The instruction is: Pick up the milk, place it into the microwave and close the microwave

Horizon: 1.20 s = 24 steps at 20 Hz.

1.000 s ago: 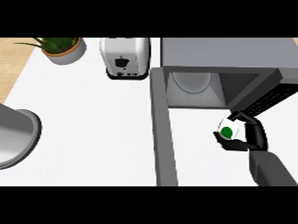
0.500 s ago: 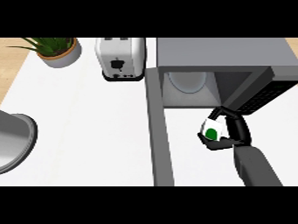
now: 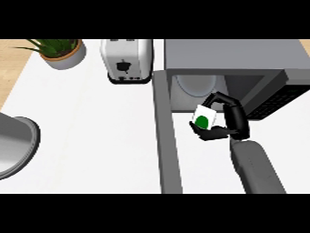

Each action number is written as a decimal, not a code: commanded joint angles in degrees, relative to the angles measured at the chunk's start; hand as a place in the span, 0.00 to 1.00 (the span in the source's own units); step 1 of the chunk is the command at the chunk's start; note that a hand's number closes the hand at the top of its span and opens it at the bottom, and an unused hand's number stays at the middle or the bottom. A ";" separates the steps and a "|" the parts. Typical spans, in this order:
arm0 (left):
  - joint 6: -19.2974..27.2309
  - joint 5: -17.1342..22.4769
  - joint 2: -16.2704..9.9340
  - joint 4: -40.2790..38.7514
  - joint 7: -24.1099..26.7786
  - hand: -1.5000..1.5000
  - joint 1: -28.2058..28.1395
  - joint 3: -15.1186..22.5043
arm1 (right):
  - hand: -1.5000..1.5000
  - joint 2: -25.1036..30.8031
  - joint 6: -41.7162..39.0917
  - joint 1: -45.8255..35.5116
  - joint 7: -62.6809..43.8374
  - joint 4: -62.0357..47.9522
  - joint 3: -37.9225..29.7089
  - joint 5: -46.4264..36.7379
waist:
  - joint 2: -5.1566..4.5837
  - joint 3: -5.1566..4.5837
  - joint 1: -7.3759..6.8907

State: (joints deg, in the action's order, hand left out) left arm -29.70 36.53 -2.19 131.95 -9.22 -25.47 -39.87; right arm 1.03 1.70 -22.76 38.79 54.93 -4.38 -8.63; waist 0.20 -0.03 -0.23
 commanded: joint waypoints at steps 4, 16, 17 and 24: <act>-0.94 5.39 -2.35 -0.37 -2.27 0.00 -0.72 -3.61 | 1.00 0.99 6.14 -9.32 -8.45 -0.12 0.44 -2.64 | -0.17 0.03 -0.63; -2.83 1.54 -2.52 -5.46 -0.67 0.00 3.90 -2.28 | 1.00 4.36 19.90 -29.51 -8.21 -28.36 -3.24 -11.18 | -1.07 0.06 -2.25; -3.34 0.03 -1.28 -4.42 -0.18 0.00 3.74 -1.47 | 1.00 4.86 20.07 -31.99 -8.96 -30.68 -4.26 -10.76 | -1.26 0.08 -2.75; -1.70 -1.24 -1.85 -5.71 -1.27 0.00 7.75 0.91 | 1.00 6.71 24.90 -36.44 -5.78 -39.18 -6.25 -11.70 | -2.19 0.13 -3.88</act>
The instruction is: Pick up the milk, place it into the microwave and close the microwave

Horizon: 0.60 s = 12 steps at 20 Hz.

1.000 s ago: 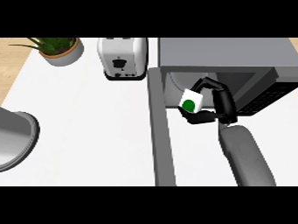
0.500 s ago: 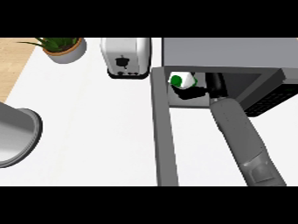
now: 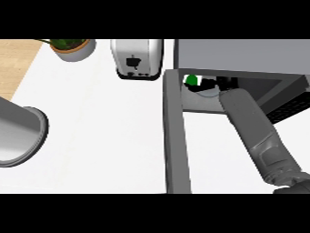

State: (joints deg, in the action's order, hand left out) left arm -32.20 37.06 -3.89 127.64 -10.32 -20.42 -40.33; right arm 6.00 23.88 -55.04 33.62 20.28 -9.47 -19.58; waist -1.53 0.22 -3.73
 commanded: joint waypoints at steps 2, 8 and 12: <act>-0.96 -0.80 -0.44 -1.85 0.99 0.00 1.50 0.27 | 1.00 0.04 11.14 -6.43 -3.53 -4.91 -0.95 -2.25 | -0.55 -0.18 -1.82; -1.26 -1.68 0.16 -1.12 0.15 0.00 1.68 2.06 | 1.00 5.79 13.66 -7.14 0.85 -7.83 -0.19 -4.69 | -1.24 -0.06 -2.74; -0.77 -3.35 -0.14 -2.73 0.38 0.00 3.97 2.88 | 1.00 6.96 17.38 -7.13 1.54 -10.02 0.35 -6.12 | -1.95 -0.03 -3.00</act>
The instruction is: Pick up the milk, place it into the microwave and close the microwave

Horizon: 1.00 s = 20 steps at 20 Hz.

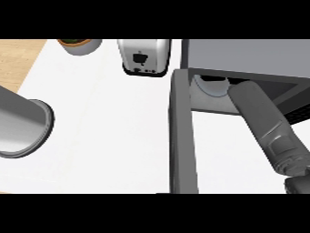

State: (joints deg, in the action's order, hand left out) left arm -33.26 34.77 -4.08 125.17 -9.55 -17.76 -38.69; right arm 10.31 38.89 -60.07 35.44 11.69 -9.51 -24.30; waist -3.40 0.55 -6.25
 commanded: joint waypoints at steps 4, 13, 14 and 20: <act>1.27 -1.41 -2.05 -2.14 -1.24 0.00 3.81 1.18 | 1.00 4.32 5.60 -1.77 -3.27 -5.34 1.68 -3.62 | -0.49 -0.38 -0.35; 0.16 -5.53 -1.12 -1.66 0.42 0.00 3.90 1.80 | 0.00 4.66 8.62 -2.54 -6.08 -6.49 2.44 -4.97 | -0.54 -0.15 -2.03; 0.20 -5.60 -2.18 -3.08 0.76 0.00 4.91 1.15 | 0.00 5.54 6.63 -1.98 -4.04 -5.67 1.94 -4.40 | -0.49 -0.14 -1.25; -1.40 -7.19 -2.49 -4.44 0.72 0.00 6.82 4.07 | 0.00 3.98 2.34 -4.35 -1.80 -5.10 1.20 -3.58 | -0.63 -0.20 -1.31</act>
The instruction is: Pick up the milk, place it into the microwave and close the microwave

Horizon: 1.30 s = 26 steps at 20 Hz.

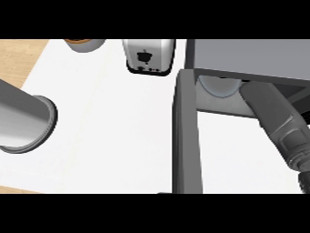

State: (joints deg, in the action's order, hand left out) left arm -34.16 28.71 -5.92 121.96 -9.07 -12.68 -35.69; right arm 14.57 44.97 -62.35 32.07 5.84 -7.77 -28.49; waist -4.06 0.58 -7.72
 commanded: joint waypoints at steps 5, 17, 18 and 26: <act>-2.19 -1.12 0.07 -1.93 -0.26 0.00 2.16 4.17 | 0.00 -1.29 -10.40 -1.21 4.41 0.58 -2.61 2.97 | 0.34 -0.22 0.86; -6.69 -2.66 2.96 -2.29 1.14 0.00 1.04 9.72 | 0.00 -4.40 -26.34 2.37 12.83 1.78 -11.34 12.66 | 2.11 -0.36 3.31; -7.86 -3.92 3.41 -2.60 1.80 0.00 0.45 10.43 | 0.00 -1.39 -29.65 2.79 12.82 1.59 -12.27 13.57 | 2.02 -0.36 3.47; -5.05 -7.03 5.87 -1.87 0.81 1.00 1.60 17.97 | 0.00 -5.27 -39.89 9.03 17.62 1.60 -14.70 17.22 | 3.18 -0.48 5.90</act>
State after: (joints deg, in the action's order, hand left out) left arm -39.12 23.33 -0.81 121.78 -9.50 -11.20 -20.51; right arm 10.00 11.36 -55.76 47.83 7.49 -21.37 -12.98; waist -1.31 0.17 -2.82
